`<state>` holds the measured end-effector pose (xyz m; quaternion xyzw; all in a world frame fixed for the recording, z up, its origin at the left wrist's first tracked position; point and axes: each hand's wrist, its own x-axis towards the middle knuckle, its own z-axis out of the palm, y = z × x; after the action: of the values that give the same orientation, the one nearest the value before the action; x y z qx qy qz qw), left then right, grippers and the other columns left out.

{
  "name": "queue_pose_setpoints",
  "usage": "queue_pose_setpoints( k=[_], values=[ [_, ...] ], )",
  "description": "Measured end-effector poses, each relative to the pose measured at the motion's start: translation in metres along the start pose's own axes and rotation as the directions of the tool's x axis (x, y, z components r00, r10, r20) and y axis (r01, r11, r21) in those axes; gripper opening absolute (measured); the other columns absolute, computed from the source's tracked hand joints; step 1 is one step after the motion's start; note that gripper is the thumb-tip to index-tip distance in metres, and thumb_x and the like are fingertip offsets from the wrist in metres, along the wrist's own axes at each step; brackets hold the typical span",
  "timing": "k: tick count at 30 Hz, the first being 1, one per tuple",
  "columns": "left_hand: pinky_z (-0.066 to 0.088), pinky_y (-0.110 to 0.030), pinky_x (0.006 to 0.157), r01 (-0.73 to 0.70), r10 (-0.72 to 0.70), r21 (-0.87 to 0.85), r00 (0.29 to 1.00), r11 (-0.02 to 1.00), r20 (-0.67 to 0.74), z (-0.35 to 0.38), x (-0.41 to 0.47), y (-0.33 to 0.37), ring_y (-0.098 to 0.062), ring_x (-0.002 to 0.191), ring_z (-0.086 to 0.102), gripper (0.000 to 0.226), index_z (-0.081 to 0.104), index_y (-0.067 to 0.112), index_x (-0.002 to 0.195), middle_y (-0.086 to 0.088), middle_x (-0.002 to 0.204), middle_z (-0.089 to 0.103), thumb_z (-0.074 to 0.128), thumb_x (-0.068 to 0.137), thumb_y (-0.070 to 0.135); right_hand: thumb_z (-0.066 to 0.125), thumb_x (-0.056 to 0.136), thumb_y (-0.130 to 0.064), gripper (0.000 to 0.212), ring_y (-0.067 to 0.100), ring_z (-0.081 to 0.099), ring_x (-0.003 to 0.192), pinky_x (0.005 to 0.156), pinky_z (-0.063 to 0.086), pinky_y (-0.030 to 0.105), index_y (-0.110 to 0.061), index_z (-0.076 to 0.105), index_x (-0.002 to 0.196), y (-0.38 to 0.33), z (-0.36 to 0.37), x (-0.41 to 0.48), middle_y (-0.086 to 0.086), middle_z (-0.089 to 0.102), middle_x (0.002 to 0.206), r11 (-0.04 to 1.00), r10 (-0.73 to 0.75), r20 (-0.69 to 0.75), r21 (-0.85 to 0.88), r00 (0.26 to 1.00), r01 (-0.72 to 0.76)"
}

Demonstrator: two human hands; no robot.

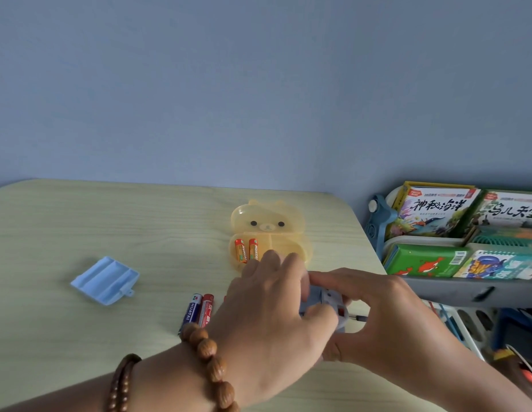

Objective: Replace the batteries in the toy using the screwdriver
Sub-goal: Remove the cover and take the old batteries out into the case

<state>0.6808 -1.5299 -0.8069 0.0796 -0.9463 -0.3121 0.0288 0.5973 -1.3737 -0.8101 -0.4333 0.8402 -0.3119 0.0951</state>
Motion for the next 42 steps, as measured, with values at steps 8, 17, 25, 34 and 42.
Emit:
queue_pose_setpoints(
  k=[8, 17, 25, 34, 42],
  values=[
    [0.036, -0.022, 0.104, -0.104, 0.104, 0.016, 0.995, 0.994, 0.012, -0.007, -0.006, -0.011, 0.000, 0.127, 0.033, 0.020, 0.050, 0.032, 0.099, 0.028, 0.126, 0.033, 0.059, 0.088, 0.046, 0.089, 0.050, -0.063, 0.075, 0.008, 0.061, 0.094, 0.075, 0.045, 0.010, -0.057, 0.063, 0.120, 0.007, -0.001, 0.000, -0.024, 0.069, 0.104, 0.999, 0.049, 0.029, -0.006, 0.998, -0.049],
    [0.025, -0.014, 0.109, -0.124, 0.122, 0.038, 0.992, 0.992, 0.036, -0.008, -0.004, -0.016, 0.006, 0.138, 0.023, 0.024, 0.058, 0.030, 0.100, 0.029, 0.142, 0.027, 0.062, 0.088, 0.050, 0.091, 0.049, -0.062, 0.082, 0.006, 0.062, 0.094, 0.079, 0.048, 0.012, -0.053, 0.062, 0.126, 0.008, 0.001, 0.002, -0.028, 0.069, 0.108, 0.997, 0.064, 0.026, -0.041, 0.998, -0.063],
    [0.021, -0.019, 0.117, -0.161, 0.160, -0.066, 0.987, 0.985, -0.016, -0.003, 0.001, -0.020, 0.007, 0.140, 0.020, 0.019, 0.056, 0.029, 0.094, 0.023, 0.142, 0.027, 0.052, 0.096, 0.047, 0.089, 0.048, -0.064, 0.082, 0.000, 0.061, 0.098, 0.078, 0.045, 0.007, -0.058, 0.060, 0.124, 0.005, 0.000, 0.000, -0.034, 0.067, 0.108, 0.997, 0.077, 0.027, -0.020, 0.997, -0.076],
    [0.046, -0.022, 0.062, -0.035, -0.109, -0.354, 0.920, 0.934, -0.377, -0.029, 0.032, -0.052, -0.001, 0.055, 0.056, 0.011, 0.059, 0.028, 0.086, 0.010, 0.077, 0.067, 0.066, 0.089, 0.036, 0.081, 0.040, -0.076, 0.084, -0.002, 0.056, 0.102, 0.073, 0.047, 0.007, -0.065, 0.056, 0.120, 0.005, -0.001, 0.003, -0.046, 0.054, 0.110, 0.991, 0.116, 0.031, -0.068, 0.993, -0.114],
    [0.059, -0.038, 0.087, 0.006, -0.122, -0.561, 0.978, 0.828, -0.170, -0.041, 0.047, -0.076, -0.013, 0.069, 0.075, 0.020, 0.078, 0.030, 0.098, -0.002, 0.077, 0.079, 0.076, 0.081, 0.040, 0.088, 0.045, -0.066, 0.079, -0.001, 0.056, 0.101, 0.079, 0.046, 0.005, -0.067, 0.055, 0.116, 0.003, -0.001, 0.005, -0.044, 0.055, 0.112, 0.995, 0.097, 0.028, -0.042, 0.995, -0.096]
  ],
)
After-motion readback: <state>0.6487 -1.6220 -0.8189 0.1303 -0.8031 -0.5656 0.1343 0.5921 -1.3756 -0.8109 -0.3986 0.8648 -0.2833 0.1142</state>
